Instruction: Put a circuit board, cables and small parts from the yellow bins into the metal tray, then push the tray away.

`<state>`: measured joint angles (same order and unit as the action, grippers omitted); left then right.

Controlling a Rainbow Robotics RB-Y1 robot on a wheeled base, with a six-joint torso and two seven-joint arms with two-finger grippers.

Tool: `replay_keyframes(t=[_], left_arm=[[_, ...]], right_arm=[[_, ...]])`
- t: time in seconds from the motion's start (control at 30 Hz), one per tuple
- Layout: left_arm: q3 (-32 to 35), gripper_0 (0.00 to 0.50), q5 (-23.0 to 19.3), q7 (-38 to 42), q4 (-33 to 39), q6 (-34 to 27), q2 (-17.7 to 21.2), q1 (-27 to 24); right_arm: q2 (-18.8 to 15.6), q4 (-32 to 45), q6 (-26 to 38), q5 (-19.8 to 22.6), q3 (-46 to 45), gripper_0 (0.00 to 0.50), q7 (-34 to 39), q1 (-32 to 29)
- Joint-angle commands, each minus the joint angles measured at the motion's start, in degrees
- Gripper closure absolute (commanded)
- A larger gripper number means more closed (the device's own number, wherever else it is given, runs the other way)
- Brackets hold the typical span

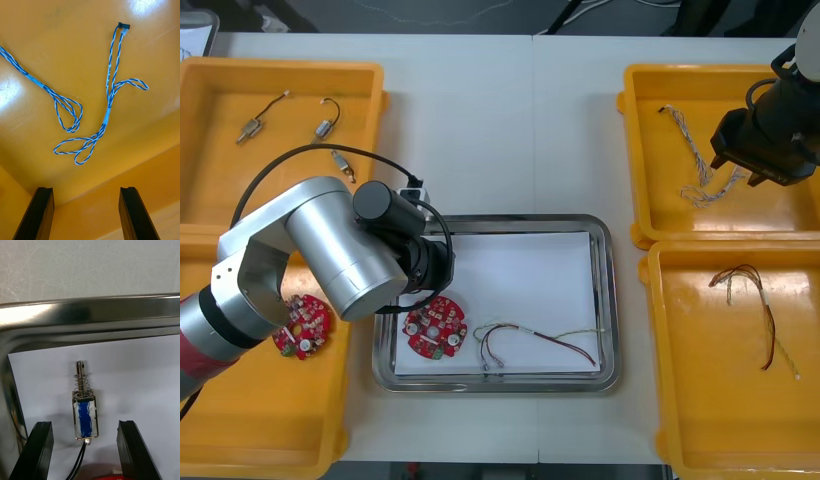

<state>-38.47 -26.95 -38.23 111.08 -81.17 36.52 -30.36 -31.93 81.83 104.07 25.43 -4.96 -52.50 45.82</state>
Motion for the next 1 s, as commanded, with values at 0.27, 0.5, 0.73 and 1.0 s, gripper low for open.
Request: replay_keyframes(t=[0.27,0.5,0.73,1.0], left_arm=[[8.15,0.0,-5.39,5.88,5.64,-10.32,-0.75,-2.43],[12.98,0.0,-9.17,5.71,5.72,-15.77,-1.45,-5.33],[18.26,0.0,-12.16,5.62,5.81,-22.63,-2.6,-8.23],[25.11,0.0,-15.5,4.3,5.9,-28.83,-1.54,-11.3]], right_arm=[[-2.96,-4.22,-4.58,-0.21,-3.66,0.0,0.99,2.43],[-3.75,-10.11,-9.77,0.14,-3.75,0.0,0.99,2.43],[-4.37,-15.12,-14.42,0.14,-3.66,0.0,0.9,2.78],[-4.54,-21.36,-18.55,0.32,-1.9,0.0,0.02,4.37]])
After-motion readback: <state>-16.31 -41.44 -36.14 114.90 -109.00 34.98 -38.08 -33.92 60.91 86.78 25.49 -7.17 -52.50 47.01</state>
